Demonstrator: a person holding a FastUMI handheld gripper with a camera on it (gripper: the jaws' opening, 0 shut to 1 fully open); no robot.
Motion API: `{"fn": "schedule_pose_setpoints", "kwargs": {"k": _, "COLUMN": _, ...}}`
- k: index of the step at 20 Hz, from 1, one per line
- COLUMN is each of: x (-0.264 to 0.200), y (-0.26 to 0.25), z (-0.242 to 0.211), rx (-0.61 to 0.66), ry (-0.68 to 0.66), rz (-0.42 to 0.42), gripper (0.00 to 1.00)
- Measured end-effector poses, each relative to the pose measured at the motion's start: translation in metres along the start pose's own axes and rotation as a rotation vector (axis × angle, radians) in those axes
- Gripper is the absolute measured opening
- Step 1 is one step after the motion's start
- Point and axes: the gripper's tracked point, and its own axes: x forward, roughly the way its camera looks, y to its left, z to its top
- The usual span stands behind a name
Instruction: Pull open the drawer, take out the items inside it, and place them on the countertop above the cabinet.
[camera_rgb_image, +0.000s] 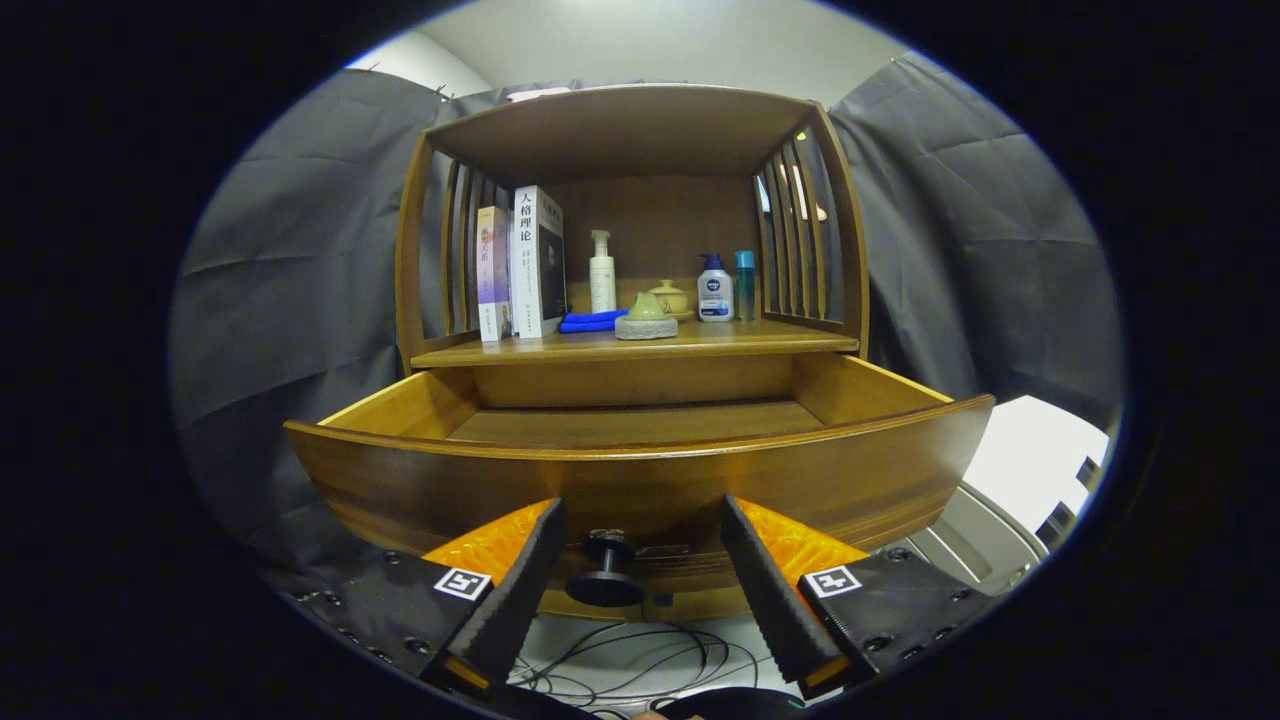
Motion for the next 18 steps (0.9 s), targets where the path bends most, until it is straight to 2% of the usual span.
{"fn": "schedule_pose_setpoints", "kwargs": {"k": 7, "x": 0.022, "y": 0.001, "z": 0.01, "rx": 0.005, "ry": -0.008, "rz": -0.004, "gripper": 0.98}}
{"fn": "schedule_pose_setpoints", "kwargs": {"k": 18, "x": 0.083, "y": 0.003, "z": 0.032, "rx": -0.016, "ry": -0.003, "rz": -0.015, "gripper": 0.98}}
